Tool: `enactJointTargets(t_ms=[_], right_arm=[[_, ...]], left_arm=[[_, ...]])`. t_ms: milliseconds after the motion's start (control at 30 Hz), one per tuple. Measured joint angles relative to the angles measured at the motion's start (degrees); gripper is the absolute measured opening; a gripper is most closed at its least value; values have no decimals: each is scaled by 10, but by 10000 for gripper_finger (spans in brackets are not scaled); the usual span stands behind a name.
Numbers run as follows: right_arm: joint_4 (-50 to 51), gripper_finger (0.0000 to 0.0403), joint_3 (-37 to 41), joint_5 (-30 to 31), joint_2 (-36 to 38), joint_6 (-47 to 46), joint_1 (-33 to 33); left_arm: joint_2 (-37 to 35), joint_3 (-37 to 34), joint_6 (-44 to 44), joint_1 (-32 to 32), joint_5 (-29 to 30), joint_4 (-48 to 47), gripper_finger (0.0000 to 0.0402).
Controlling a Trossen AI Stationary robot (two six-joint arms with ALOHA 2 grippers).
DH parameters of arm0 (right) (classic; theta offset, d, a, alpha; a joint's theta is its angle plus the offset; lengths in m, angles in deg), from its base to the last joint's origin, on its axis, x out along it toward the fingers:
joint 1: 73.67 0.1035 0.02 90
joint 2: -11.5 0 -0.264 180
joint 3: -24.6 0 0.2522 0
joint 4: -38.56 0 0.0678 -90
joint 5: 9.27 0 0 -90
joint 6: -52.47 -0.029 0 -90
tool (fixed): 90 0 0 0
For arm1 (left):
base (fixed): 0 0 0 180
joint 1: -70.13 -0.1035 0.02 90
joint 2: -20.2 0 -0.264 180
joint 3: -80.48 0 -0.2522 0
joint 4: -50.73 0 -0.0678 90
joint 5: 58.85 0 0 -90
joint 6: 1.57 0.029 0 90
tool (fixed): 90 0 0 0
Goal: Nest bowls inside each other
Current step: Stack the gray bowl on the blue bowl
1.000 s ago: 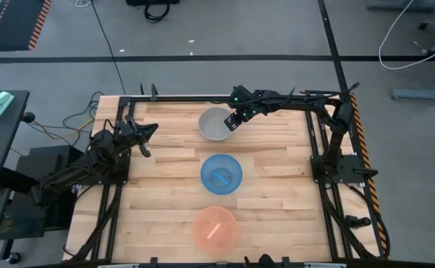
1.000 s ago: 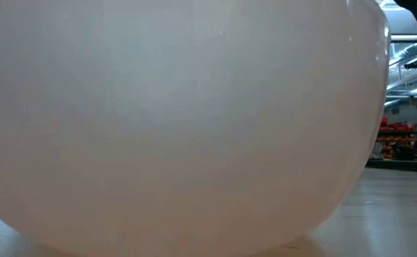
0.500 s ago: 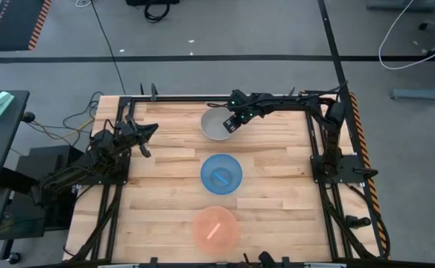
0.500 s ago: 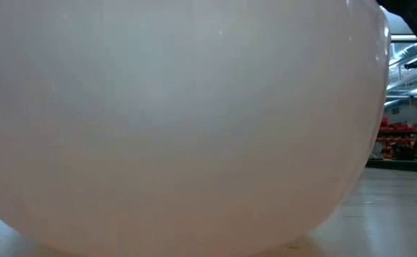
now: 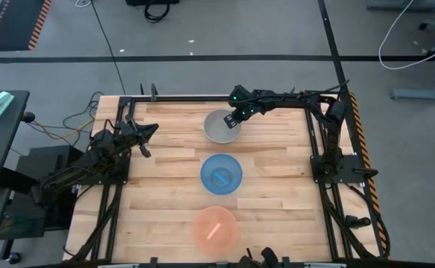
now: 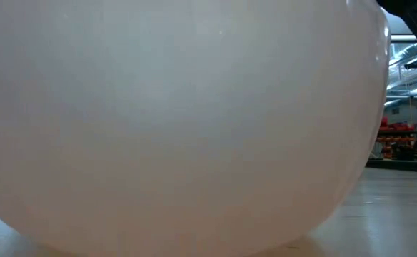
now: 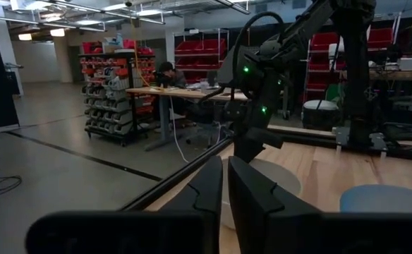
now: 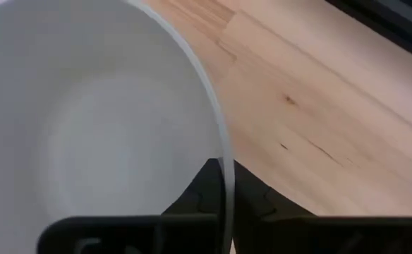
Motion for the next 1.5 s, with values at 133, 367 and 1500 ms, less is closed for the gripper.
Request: enactJointTargets(t_ms=[133, 367, 1500], right_arm=[[4, 15, 0, 0, 0, 3, -3], [8, 7, 1, 6, 12, 36, -6], [95, 4, 2, 40, 234, 23, 148]], left_arm=[[0, 0, 0, 0, 0, 0, 24], [0, 0, 0, 0, 0, 0, 29], [0, 0, 0, 0, 0, -1, 17]])
